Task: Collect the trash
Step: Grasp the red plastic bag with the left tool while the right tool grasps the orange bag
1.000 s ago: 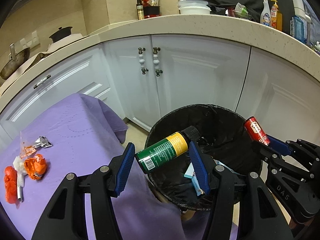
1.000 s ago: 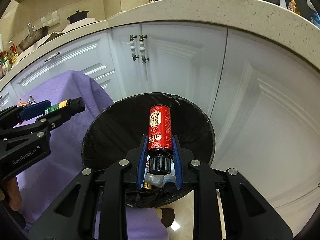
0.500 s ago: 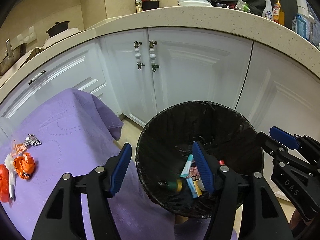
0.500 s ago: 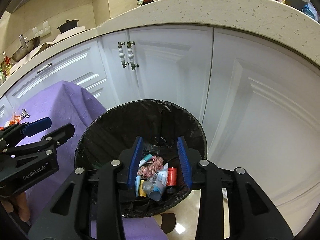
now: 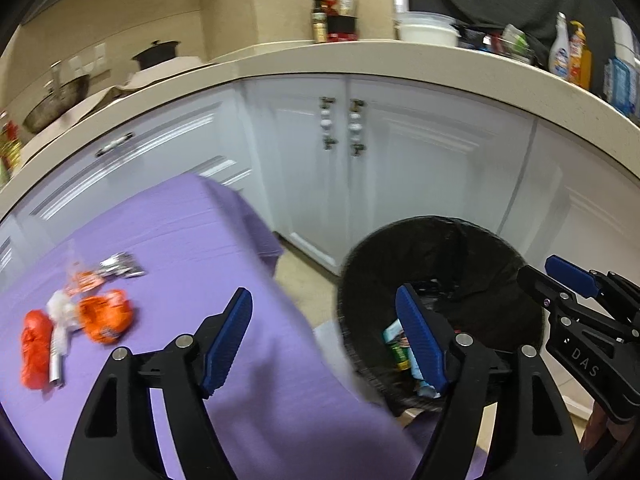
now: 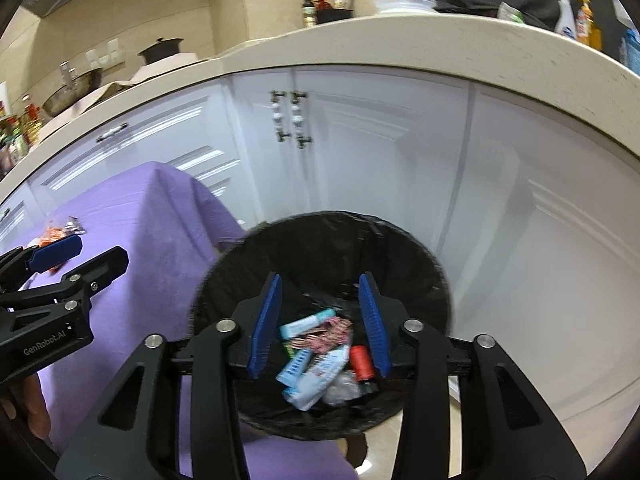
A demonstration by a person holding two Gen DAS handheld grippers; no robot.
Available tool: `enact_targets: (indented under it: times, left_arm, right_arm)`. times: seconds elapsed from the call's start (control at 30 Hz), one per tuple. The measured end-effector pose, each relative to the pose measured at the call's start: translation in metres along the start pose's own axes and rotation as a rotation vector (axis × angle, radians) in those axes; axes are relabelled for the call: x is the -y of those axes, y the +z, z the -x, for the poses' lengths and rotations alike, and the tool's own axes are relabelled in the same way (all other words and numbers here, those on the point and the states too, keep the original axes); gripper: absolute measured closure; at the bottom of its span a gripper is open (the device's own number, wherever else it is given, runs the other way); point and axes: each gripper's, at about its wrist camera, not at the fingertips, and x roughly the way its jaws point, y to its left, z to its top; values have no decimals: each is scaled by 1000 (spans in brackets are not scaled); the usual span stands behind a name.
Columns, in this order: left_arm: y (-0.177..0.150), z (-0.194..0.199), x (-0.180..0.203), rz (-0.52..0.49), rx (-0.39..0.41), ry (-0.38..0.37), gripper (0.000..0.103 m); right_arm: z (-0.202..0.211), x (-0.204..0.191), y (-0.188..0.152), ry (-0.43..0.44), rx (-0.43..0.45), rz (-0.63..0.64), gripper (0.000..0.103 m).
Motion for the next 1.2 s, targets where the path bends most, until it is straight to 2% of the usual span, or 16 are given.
enact_targets:
  times: [0.2,0.47,0.57,0.73,1.0,1.1,1.2]
  left_arm:
    - [-12,20,-52,64,8,92,29]
    - [-38,47,-132,174,8,251,29]
    - [-49,57,-161,216,5,306,29]
    - [-64,71,-201,276,6,381,27]
    - [-79,80,-236,332,7,404,25]
    - [-81,79,-242,334,2,396,23]
    - [-82,71,-247,335,-16,389,22]
  right_arm:
    - [-1,-54,6,94,2,73,60]
    - [-1,-139,10,233,-12,175,59]
    - [-1,-171,7,277,-17,216,54]
    - [-1,-217,5,335,-27,271,54]
    - [-13,-263,4,373,-57,314,51]
    - [-21,-273,4,367,-67,322,43]
    - [-28,-281,6,358,-72,324,41]
